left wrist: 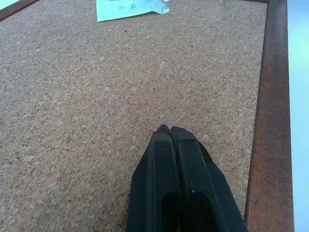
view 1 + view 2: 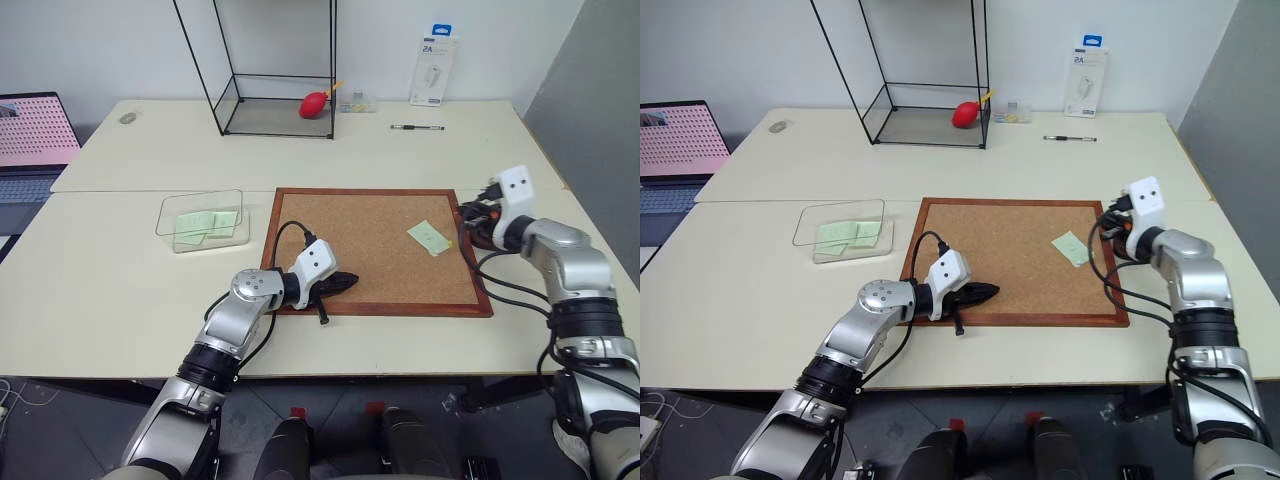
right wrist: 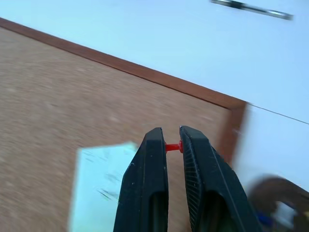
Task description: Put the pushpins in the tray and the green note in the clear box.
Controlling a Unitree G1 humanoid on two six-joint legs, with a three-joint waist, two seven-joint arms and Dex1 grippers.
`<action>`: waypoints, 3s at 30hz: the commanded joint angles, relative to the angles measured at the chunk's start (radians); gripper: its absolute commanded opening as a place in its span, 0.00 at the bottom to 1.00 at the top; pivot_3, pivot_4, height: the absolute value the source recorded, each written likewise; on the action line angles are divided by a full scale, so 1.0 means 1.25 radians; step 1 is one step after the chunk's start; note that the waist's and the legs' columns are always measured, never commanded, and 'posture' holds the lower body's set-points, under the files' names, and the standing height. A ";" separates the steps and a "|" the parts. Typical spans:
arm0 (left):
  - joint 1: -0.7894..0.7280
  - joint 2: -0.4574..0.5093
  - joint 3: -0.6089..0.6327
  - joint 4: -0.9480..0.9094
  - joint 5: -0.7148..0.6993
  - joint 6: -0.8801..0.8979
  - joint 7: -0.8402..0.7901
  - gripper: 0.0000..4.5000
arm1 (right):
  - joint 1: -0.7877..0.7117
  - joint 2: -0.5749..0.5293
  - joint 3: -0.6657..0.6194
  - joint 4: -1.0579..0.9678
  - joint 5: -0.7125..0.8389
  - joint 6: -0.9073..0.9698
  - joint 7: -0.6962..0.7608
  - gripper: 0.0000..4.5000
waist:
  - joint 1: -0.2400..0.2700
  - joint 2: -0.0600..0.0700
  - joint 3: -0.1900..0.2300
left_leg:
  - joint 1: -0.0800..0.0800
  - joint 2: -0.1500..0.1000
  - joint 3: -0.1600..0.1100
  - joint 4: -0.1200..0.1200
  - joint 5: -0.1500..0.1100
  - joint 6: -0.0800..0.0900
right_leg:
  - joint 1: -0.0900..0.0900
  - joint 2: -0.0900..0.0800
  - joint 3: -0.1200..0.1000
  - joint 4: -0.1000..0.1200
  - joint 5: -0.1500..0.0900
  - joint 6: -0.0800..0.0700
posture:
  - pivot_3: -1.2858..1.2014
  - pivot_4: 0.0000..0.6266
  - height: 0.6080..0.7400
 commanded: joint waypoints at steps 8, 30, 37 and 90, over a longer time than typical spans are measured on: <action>0.016 0.019 -0.018 0.026 0.028 -0.012 -0.010 0.00 | 0.029 -0.047 -0.027 0.105 -0.051 -0.066 -0.067 0.04 | -0.011 0.001 -0.001 | 0.001 0.000 0.001 0.000 0.000 0.000 | 0.001 0.000 0.001 0.001 0.000 0.000 | 0.52 0.24 1.00; 0.007 0.020 -0.015 0.045 0.035 -0.026 -0.018 0.00 | 0.045 -0.031 -0.102 -0.006 0.049 -0.070 -0.042 0.56 | -0.011 0.001 -0.001 | 0.001 0.000 0.000 0.000 0.000 0.000 | 0.001 0.000 0.000 0.000 0.000 0.000 | 0.52 0.24 1.00; 0.008 0.020 -0.014 0.047 0.037 -0.027 -0.018 0.00 | 0.150 0.033 -0.054 -0.161 0.100 -0.007 0.002 0.56 | -0.011 0.001 -0.001 | 0.001 0.000 0.000 0.000 0.000 0.000 | 0.001 0.000 0.000 0.001 0.000 0.000 | 0.52 0.24 1.00; 0.006 0.028 -0.024 0.059 0.052 -0.032 -0.013 0.00 | 0.120 0.036 -0.098 -0.118 0.097 -0.033 -0.068 0.00 | -0.011 0.001 -0.001 | 0.001 0.000 0.000 0.000 0.000 0.000 | 0.001 0.000 0.000 0.001 0.000 0.000 | 0.52 0.24 1.00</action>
